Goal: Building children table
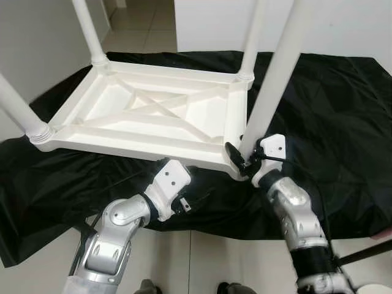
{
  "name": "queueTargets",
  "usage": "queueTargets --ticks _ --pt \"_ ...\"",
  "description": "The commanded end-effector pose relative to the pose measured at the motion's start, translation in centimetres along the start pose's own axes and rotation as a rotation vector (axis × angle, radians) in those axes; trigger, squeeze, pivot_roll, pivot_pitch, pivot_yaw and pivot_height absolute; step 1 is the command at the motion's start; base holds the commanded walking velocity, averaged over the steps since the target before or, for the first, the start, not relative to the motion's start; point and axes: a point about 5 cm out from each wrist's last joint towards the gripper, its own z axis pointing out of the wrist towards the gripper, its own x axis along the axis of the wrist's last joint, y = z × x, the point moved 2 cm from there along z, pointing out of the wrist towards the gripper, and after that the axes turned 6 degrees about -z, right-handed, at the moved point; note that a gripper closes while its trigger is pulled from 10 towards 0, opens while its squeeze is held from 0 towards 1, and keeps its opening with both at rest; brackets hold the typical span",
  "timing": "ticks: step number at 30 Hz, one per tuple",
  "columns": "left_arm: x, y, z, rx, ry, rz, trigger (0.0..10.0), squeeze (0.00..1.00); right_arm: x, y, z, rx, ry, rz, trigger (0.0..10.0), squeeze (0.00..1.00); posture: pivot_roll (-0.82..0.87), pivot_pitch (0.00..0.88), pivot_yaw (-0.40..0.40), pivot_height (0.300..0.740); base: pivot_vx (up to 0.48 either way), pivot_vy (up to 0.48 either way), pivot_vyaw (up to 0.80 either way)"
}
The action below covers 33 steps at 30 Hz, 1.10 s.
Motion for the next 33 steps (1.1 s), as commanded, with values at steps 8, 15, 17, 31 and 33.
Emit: queueTargets --ticks 8,15,17,31,33 --pt "-0.4 -0.7 -0.6 0.16 0.005 -0.033 10.0 0.0 -0.3 0.0 -0.7 -0.378 -0.095 -0.017 10.0 0.0 -0.06 0.1 0.038 0.74 0.0 0.0 0.0" --pt "-0.5 -1.0 -1.0 0.191 0.004 -0.043 10.0 0.0 0.3 0.2 -1.2 -0.425 -0.086 0.028 10.0 0.0 -0.05 0.1 0.031 0.74 0.0 0.0 0.0" --pt "-0.5 -1.0 -1.0 0.191 0.003 -0.041 10.0 0.0 0.4 0.3 -1.3 -0.425 -0.088 0.029 10.0 0.0 -0.05 0.1 0.031 0.74 0.0 0.0 0.0" --pt "-0.4 -1.2 -1.3 0.219 0.002 -0.039 10.0 0.0 0.6 -0.1 -0.7 -0.153 -0.04 0.04 10.0 0.35 -0.04 0.102 0.023 0.74 0.0 0.0 0.0" --pt "-0.3 -1.3 -1.3 0.221 0.002 -0.039 10.0 0.0 0.5 -0.3 -0.5 -0.064 -0.041 0.029 10.0 0.0 -0.04 0.098 0.022 0.74 0.0 0.0 0.0"
